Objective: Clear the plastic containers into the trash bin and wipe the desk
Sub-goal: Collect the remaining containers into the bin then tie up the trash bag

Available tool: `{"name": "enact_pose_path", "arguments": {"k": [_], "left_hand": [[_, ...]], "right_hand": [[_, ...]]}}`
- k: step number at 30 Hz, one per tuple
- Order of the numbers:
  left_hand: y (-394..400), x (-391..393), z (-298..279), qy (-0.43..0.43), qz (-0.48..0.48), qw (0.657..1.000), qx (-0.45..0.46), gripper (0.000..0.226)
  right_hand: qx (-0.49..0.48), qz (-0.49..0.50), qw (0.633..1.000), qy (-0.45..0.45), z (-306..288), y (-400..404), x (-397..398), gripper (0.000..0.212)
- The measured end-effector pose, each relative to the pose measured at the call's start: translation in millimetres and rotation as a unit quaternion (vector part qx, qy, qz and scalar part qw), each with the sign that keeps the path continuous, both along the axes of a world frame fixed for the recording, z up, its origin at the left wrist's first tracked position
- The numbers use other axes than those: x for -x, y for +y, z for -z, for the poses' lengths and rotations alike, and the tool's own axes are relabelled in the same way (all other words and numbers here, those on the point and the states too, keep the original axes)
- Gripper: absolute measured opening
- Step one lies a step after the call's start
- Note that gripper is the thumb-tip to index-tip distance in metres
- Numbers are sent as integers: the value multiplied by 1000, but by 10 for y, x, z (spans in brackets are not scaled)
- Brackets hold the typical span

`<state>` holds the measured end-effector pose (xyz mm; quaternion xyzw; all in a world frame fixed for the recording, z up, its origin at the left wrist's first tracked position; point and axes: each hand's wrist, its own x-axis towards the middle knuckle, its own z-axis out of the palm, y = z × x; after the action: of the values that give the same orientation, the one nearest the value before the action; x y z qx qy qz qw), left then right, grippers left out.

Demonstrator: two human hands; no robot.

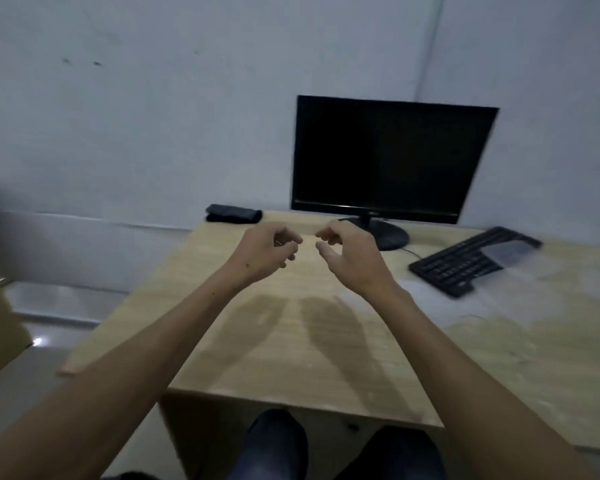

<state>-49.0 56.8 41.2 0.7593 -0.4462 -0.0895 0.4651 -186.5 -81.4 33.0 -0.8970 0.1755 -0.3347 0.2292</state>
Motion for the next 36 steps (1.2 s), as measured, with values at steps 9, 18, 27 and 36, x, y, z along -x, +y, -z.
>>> {"name": "enact_pose_path", "arguments": {"k": [9,18,27,36], "left_hand": [[-1482,962,66,50,137,989,-35,13],[-2695,1825,476,25,143,981,-132,16],[-3226,2115,561,-164,54,958,-230,49],[-3367,2049,480,-91,47,961,-256,13]], "right_hand": [[-61,184,980,-52,52,-1080,1218,10],[-163,419,893,-24,485,-2045,2365,21],[-88,622,770,112,543,-2403,3244,49],[-300,642,705,31,658,-2340,3820,57]]}}
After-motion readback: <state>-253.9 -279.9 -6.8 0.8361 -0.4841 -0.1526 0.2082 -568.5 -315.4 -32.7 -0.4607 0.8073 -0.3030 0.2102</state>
